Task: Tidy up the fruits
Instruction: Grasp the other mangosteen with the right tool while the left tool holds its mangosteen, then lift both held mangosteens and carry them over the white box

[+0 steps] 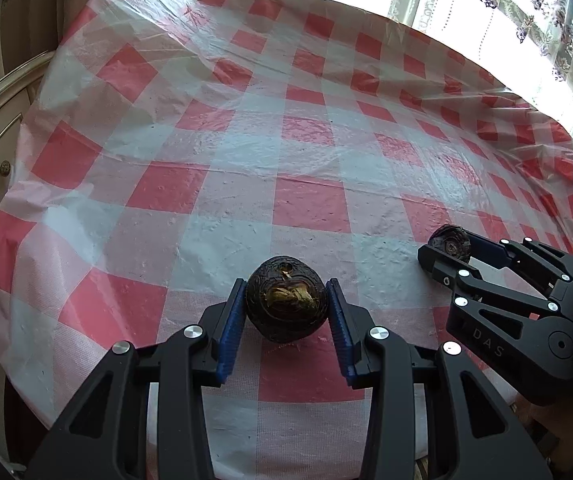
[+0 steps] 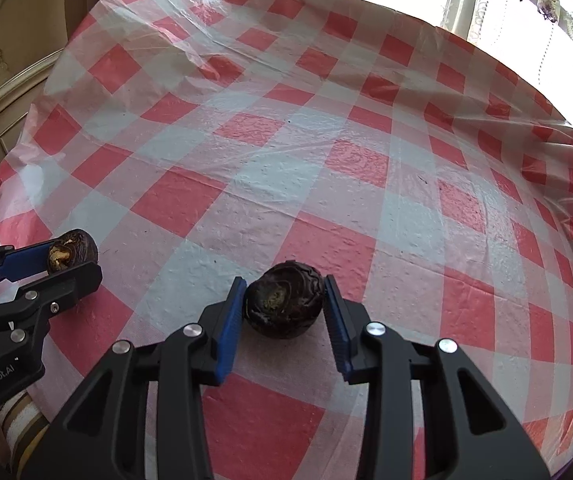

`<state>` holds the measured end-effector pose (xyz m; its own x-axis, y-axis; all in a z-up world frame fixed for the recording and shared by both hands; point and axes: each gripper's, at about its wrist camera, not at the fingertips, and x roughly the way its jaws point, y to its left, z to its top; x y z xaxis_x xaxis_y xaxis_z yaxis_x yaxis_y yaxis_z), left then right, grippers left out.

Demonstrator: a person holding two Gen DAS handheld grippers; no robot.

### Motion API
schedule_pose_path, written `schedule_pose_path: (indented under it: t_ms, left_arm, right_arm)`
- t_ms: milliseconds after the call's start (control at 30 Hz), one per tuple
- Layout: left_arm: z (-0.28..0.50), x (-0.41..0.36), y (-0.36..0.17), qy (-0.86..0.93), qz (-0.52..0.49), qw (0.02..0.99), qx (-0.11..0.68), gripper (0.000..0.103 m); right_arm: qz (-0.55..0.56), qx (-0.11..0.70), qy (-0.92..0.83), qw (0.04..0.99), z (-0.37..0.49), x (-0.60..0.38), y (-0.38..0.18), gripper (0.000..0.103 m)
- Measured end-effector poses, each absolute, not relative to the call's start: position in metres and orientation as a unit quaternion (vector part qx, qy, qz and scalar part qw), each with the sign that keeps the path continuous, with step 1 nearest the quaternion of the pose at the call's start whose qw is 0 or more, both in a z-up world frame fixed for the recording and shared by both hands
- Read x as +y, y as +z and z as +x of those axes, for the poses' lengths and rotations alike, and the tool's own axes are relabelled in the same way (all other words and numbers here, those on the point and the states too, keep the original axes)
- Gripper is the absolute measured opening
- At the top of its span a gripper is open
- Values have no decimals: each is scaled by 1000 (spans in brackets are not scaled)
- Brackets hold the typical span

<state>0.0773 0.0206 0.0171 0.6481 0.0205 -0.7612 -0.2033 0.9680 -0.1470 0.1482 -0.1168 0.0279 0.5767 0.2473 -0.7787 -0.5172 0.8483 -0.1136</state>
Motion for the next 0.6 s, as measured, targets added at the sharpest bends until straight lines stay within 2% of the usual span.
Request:
schedule_pose_path:
  t_ms: [600]
  left_arm:
    - [75,4,22,68,-66,908,407,38]
  right_arm:
    - [-131,391,187,892,118,-163,44,39]
